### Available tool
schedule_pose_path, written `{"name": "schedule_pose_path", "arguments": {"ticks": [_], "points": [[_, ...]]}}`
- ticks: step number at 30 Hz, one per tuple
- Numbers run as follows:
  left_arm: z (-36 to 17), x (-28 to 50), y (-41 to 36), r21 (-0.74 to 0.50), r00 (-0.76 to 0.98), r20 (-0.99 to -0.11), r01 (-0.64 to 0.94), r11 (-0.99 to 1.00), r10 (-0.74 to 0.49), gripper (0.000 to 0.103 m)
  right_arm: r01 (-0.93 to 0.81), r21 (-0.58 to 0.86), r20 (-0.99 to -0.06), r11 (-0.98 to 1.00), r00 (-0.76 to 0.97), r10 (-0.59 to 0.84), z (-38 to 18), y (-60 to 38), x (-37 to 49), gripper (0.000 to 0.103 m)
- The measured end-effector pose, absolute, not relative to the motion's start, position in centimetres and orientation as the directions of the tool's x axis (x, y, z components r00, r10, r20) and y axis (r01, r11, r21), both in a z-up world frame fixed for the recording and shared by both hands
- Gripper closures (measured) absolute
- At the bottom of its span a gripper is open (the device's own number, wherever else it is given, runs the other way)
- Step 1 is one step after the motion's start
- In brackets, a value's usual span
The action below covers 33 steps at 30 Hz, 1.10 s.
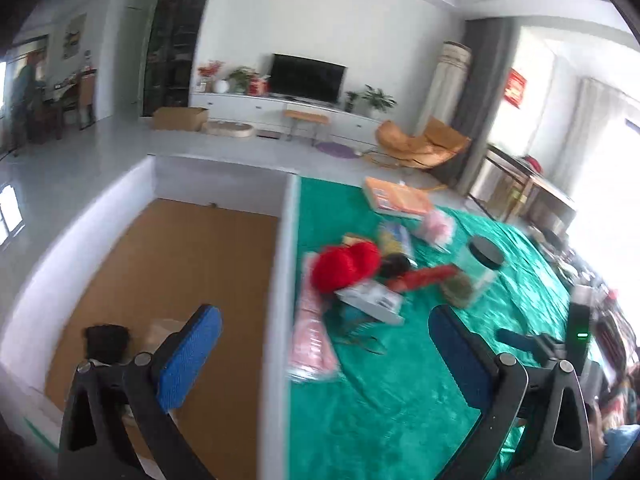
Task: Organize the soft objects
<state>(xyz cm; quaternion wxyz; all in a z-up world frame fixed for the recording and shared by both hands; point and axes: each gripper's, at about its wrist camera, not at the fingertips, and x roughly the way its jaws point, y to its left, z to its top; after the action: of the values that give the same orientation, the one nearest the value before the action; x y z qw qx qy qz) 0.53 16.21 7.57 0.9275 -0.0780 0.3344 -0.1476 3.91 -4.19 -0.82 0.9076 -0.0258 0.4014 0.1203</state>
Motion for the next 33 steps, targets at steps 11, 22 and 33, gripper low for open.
{"name": "schedule_pose_path", "arguments": {"ticks": [11,22,33], "points": [[-5.5,2.8,-0.1,-0.087,0.566,-0.763,0.391,0.916,-0.314,0.0,0.158,0.014,-0.801,0.987,0.592,-0.083,-10.4,-18.8,2.4,0.013],[-9.0,5.6,-2.5,-0.01,0.525,-0.814,0.414,0.91,-0.249,0.0,0.148,0.024,-0.787,0.989,0.613,-0.073,-10.5,-18.7,2.1,0.011],[-9.1,5.6,-2.5,-0.012,0.525,-0.813,0.414,0.91,-0.25,0.0,0.148,0.024,-0.787,0.989,0.612,-0.072,-10.6,-18.8,2.0,0.011]]}}
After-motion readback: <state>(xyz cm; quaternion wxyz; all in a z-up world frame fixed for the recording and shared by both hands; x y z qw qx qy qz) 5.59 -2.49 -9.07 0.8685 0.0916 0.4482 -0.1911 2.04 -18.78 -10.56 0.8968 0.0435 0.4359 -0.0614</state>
